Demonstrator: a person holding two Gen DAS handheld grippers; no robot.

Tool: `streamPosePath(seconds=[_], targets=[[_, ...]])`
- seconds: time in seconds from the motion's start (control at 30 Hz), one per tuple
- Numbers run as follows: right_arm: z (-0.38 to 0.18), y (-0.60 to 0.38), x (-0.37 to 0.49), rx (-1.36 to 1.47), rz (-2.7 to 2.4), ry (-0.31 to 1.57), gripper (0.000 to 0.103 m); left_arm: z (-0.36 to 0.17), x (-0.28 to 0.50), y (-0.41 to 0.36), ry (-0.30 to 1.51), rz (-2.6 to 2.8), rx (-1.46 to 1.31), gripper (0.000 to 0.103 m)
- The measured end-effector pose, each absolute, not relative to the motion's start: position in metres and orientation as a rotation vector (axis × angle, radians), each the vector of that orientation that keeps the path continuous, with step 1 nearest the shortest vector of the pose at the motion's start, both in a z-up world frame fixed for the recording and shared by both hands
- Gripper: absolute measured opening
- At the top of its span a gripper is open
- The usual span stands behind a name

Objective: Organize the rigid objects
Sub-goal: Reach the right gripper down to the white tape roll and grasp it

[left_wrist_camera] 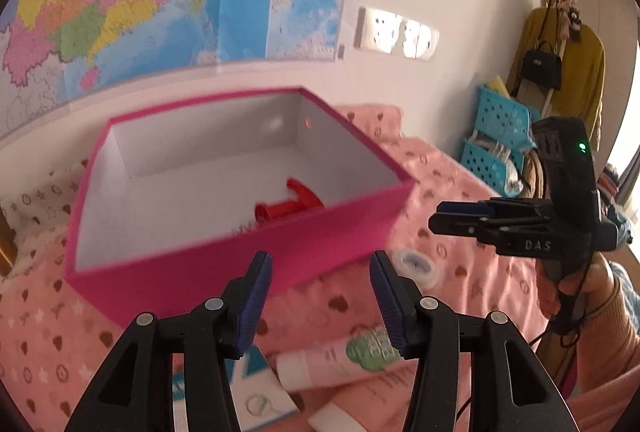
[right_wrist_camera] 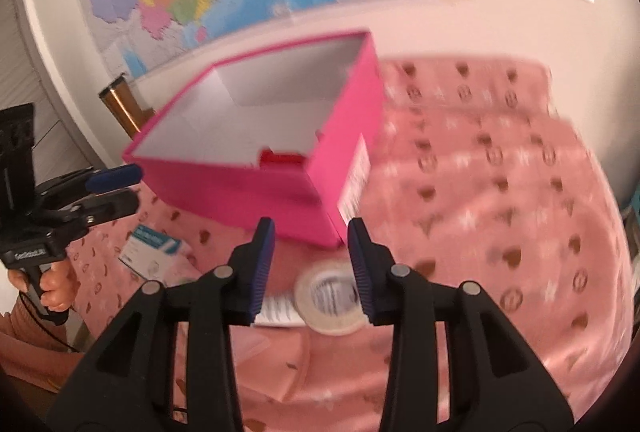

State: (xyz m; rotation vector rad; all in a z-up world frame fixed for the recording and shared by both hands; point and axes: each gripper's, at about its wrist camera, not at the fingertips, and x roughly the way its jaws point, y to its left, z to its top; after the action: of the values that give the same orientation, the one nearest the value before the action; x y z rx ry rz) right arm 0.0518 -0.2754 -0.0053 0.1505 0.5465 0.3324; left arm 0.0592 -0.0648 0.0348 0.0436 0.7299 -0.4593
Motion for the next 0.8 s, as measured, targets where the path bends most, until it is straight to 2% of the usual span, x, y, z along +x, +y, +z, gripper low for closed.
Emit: streamPosePath(seconds=[0.27, 0.67, 0.8], targets=[[-0.045, -0.297, 0.061, 0.223, 0.284, 0.661, 0.040, 0.011, 0.059, -0.083, 0.808, -0.513, 0.023, 0.052], [-0.059, -0.287, 0.076, 0.205, 0.288, 0.715, 0.040, 0.002, 0.062, -0.104, 0.844, -0.553, 0.033, 0.052], [-0.061, -0.283, 0.077, 0.174, 0.269, 0.715, 0.033, -0.001, 0.063, -0.106, 0.856, -0.558, 0.028, 0.052]])
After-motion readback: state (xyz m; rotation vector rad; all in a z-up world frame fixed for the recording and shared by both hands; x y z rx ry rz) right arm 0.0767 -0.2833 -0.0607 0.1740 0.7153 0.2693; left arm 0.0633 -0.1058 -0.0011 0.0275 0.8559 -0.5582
